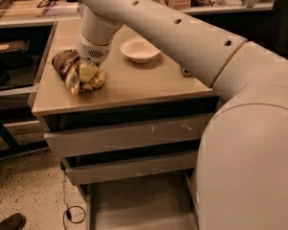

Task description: Place brown chip bag into bottom drawer

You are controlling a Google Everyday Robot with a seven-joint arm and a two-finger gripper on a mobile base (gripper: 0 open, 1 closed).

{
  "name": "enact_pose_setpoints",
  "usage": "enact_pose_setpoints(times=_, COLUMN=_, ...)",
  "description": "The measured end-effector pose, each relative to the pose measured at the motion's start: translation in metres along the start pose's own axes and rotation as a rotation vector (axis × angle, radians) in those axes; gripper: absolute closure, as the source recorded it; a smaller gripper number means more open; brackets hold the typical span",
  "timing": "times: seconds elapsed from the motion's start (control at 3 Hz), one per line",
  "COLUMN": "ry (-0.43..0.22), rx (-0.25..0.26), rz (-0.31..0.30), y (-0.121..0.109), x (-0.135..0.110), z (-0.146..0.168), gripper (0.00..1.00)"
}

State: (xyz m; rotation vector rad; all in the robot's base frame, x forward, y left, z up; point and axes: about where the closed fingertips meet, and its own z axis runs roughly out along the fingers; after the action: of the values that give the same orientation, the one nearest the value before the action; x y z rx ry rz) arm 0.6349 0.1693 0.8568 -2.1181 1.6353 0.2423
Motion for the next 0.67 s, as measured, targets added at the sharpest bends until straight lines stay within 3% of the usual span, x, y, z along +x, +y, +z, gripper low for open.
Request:
enact_pose_setpoints(times=0.33, ry=0.003, rx=-0.006, rz=0.002, y=0.003, x=0.0, z=0.001, gripper=1.0)
enact_pose_setpoints(times=0.67, ry=0.023, rx=-0.022, rz=0.04, y=0.03, x=0.0, z=-0.005, gripper=1.0)
